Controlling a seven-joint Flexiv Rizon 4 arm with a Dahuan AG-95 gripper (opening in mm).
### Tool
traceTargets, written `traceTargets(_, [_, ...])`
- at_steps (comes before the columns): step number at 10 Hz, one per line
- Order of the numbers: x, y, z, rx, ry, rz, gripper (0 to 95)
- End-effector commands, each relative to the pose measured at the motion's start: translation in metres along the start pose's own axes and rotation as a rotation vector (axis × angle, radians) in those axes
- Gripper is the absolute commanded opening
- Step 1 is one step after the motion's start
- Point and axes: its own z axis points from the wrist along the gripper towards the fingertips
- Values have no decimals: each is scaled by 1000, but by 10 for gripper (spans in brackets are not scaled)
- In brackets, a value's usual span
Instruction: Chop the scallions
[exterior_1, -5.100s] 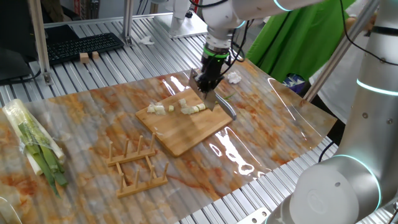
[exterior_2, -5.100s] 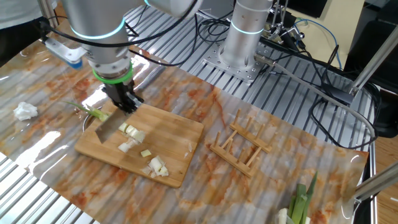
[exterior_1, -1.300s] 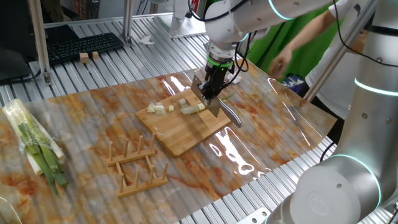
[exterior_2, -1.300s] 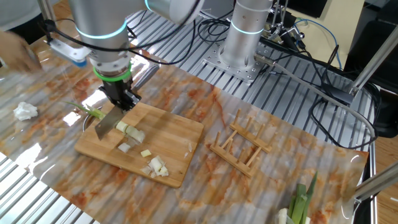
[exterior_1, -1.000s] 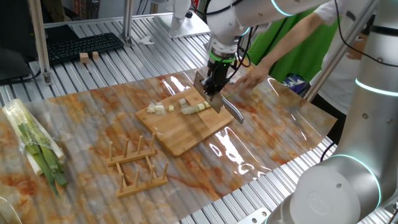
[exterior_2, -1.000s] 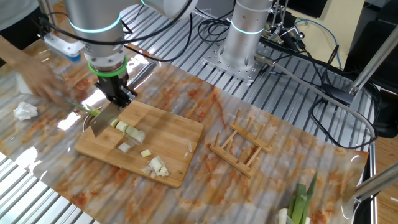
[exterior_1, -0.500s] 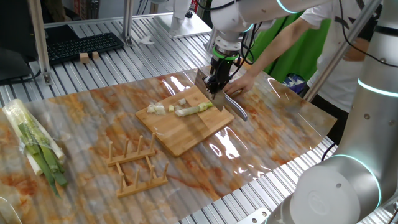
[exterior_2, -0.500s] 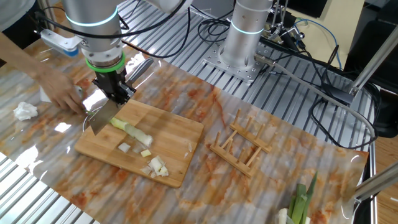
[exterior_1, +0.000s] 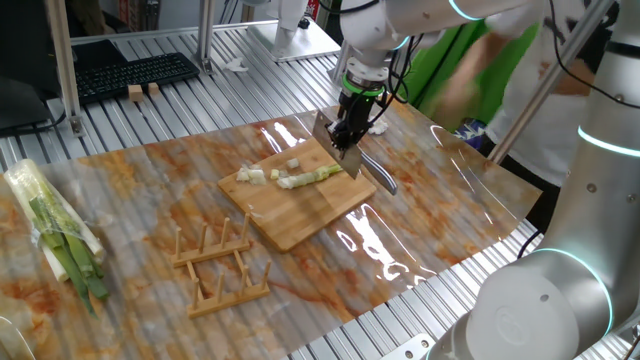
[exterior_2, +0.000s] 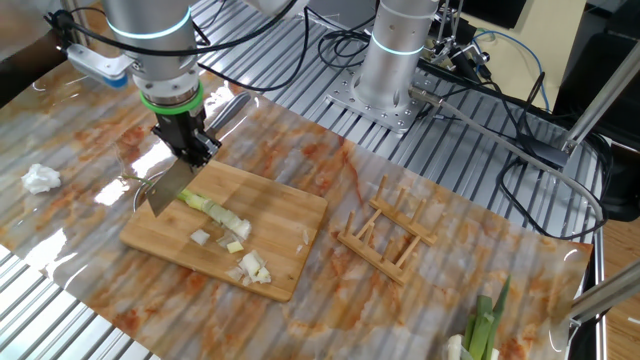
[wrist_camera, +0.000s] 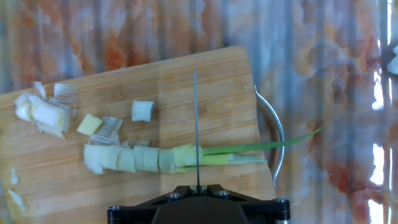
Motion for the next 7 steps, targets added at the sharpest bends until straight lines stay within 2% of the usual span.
traceTargets(1, [0,-1,0,6,-1,1,0])
traceTargets(7, [-4,5,6,7,-8,-20,0])
